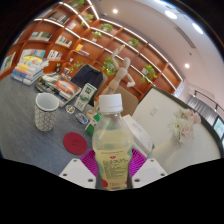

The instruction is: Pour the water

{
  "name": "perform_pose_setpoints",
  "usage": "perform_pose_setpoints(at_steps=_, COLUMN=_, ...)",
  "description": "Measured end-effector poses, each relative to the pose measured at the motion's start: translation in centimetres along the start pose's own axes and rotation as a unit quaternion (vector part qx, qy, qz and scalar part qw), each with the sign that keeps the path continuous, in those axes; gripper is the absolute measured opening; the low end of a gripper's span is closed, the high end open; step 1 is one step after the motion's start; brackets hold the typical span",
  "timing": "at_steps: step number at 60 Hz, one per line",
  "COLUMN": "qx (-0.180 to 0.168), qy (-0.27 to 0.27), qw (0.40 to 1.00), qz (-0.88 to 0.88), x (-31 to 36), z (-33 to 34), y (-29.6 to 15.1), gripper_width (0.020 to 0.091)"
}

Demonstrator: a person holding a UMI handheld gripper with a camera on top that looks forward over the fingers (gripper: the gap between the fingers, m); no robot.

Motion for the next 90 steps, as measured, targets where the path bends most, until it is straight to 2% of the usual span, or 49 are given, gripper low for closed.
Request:
perform_pose_setpoints(at_steps=9, qx=0.018, qy=0.059, qw=0.986, qz=0.155, x=1.0, z=-0.7, y=-4.5, gripper_width=0.0353)
perform_pose_setpoints(at_steps=27, qx=0.006, qy=0.158, qw=0.884, qz=0.44, x=2.9, z=-2.4, y=-10.7, gripper_width=0.0353)
perform_pose_setpoints(at_steps=40, qx=0.01, qy=0.204, qw=0.8, qz=0.564, x=3.1, z=-3.7, y=-11.8, gripper_width=0.0352)
perform_pose_setpoints(at_steps=49, qx=0.011, qy=0.213, qw=0.772, qz=0.599, x=4.2, z=-4.2, y=-11.7, gripper_width=0.0354)
perform_pose_setpoints(at_steps=61, qx=0.027, qy=0.202, qw=0.794, qz=0.572, x=4.5, z=-4.3, y=-10.7, gripper_width=0.0356)
perform_pose_setpoints(at_steps=69, qx=0.03, qy=0.159, qw=0.876, qz=0.454, x=3.9, z=-3.0, y=-10.3, gripper_width=0.0356)
perform_pose_setpoints(at_steps=74, qx=0.015, qy=0.078, qw=0.945, qz=0.319, x=4.4, z=-1.9, y=-10.2, gripper_width=0.0365)
perform_pose_setpoints(at_steps=78, qx=0.005, qy=0.015, qw=0.977, qz=0.212, x=4.7, z=-1.2, y=-10.3, gripper_width=0.0365)
perform_pose_setpoints(at_steps=90, qx=-0.054, qy=-0.082, qw=0.994, qz=-0.043, x=4.5, z=-2.2, y=-10.5, gripper_width=0.0373)
Point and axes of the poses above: the point between the fingertips, and its own axes, seen from behind it with the camera up: x to the left, y down, z backward, against the way the camera looks, the point moved 4 cm from there along z, backward, against the way the camera looks, and after that the axes turned 7 degrees about x, right-handed, at the moved point
